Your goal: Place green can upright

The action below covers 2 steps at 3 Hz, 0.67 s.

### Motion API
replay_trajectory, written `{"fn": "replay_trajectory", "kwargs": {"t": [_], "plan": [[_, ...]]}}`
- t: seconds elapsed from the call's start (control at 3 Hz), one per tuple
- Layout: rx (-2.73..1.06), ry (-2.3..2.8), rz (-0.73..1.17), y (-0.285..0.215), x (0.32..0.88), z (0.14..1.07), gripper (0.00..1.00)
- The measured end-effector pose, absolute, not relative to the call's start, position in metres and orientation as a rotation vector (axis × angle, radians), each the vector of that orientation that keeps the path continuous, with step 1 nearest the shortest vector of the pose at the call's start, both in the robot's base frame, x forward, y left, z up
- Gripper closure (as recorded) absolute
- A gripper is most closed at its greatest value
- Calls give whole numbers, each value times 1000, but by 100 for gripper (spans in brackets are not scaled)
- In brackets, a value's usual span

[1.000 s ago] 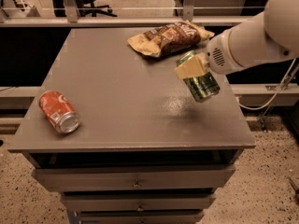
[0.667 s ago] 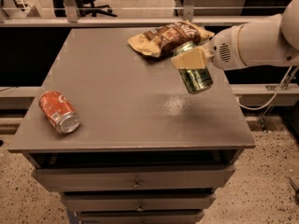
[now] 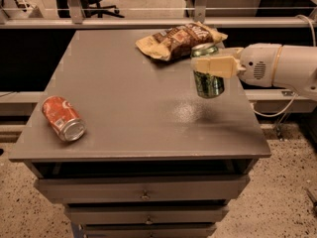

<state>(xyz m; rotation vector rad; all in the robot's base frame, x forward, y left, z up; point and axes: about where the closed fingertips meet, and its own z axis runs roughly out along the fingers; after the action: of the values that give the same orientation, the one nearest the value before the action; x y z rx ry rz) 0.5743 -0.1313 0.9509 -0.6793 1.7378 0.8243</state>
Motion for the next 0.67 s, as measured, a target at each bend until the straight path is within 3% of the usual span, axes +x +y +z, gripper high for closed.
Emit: {"fn": "replay_trajectory", "kwargs": {"t": [0.67], "plan": [[-953, 1348, 869, -99, 556, 954, 100]]}}
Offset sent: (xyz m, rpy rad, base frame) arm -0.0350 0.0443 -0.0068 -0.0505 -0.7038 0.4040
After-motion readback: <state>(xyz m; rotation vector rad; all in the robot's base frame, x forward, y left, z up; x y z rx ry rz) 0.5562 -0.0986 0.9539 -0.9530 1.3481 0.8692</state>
